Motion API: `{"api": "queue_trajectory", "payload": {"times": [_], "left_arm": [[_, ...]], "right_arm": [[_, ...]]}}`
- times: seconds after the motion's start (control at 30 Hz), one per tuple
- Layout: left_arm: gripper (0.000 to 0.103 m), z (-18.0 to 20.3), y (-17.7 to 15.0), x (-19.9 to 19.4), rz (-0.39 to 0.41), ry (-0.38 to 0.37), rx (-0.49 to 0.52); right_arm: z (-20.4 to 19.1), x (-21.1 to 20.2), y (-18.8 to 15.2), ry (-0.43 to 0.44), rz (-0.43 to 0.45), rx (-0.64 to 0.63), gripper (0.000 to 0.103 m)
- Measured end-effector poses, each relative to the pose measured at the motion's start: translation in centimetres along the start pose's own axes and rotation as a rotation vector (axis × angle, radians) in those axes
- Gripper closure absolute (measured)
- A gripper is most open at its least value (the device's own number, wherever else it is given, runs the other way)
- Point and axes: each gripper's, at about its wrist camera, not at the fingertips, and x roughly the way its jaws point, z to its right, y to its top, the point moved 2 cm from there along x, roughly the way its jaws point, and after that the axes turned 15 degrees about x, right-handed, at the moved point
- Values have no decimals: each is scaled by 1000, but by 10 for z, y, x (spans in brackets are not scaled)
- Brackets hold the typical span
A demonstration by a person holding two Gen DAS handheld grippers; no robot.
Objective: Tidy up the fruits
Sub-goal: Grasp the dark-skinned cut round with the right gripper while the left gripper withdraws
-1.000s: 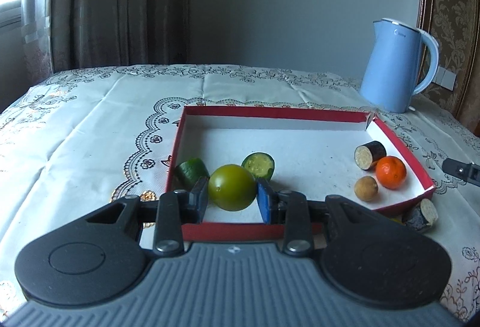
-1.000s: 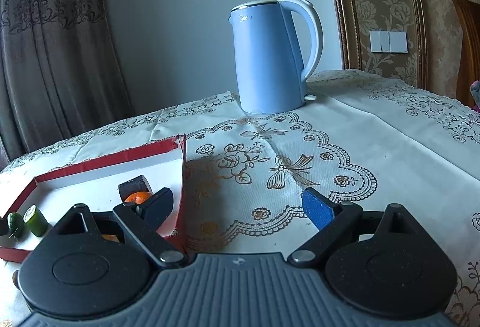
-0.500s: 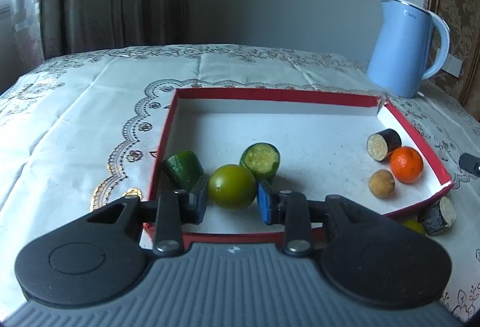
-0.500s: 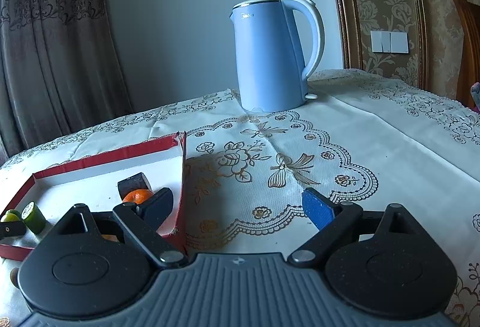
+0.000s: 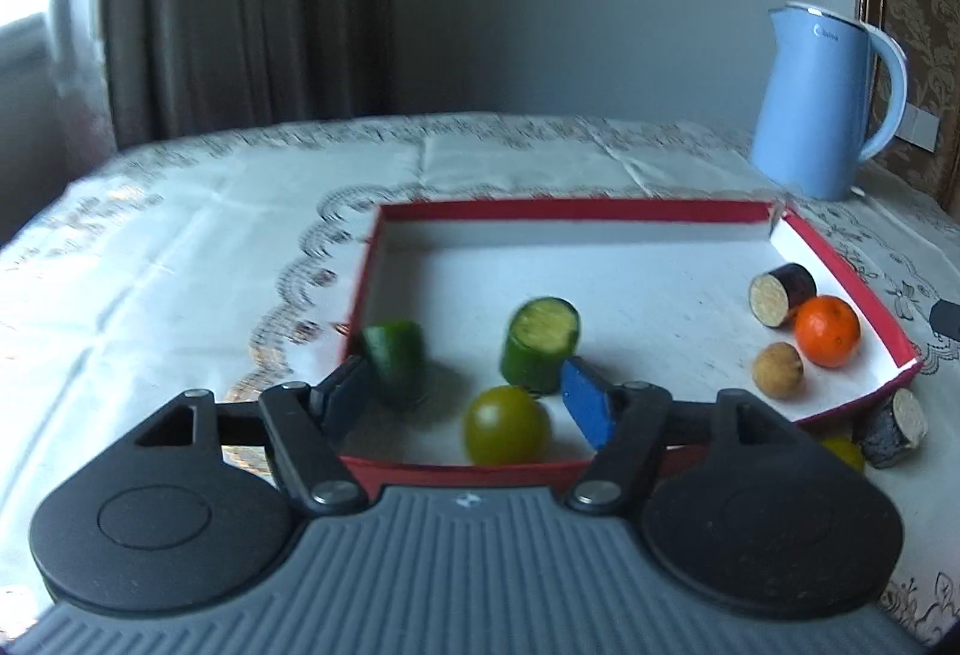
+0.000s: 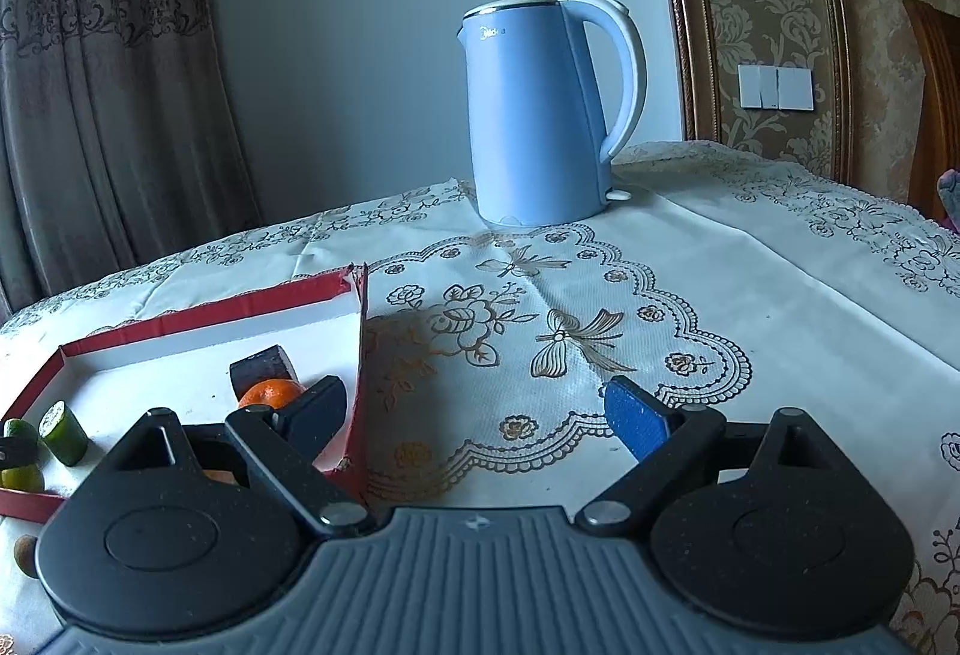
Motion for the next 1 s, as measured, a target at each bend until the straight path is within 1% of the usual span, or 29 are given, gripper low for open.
{"api": "queue_trajectory", "payload": {"times": [0.13, 0.17, 0.2, 0.33, 0.47, 0.57, 0.67, 0.77, 0.83, 0.9, 0.97, 1.0], "left_arm": [[35, -6, -7, -24, 49, 35, -39], [32, -6, -11, -30, 59, 46, -46], [29, -5, -15, -36, 68, 54, -46], [28, 2, -32, -52, 81, 69, -37], [22, 8, -45, -53, 78, 51, -29], [22, 6, -50, -45, 50, 25, -49], [21, 3, -53, -42, 37, 3, -78], [16, 3, -55, -44, 38, 6, -80], [14, 3, -55, -44, 42, 2, -75], [13, 3, -55, -45, 45, 3, -78], [11, 2, -55, -44, 40, 0, -84], [10, 2, -55, -43, 33, -5, -87]], "right_arm": [[0, 0, 0, 1, -3, 1, 9], [0, 0, 0, 0, -2, 1, 9], [0, 0, 0, 0, -1, 2, 9], [1, -2, 1, 6, 6, 9, 9], [4, -12, 2, 38, 30, 31, 9], [5, -18, 1, 66, 11, 31, 9], [6, -30, -8, 93, -21, -5, 9], [3, -43, -18, 143, -55, -62, 9], [-3, -48, -25, 167, -75, -106, 9], [-15, -52, -34, 177, -74, -179, 10], [-27, -54, -43, 166, -54, -248, 10], [-31, -55, -45, 163, -46, -269, 12]]}}
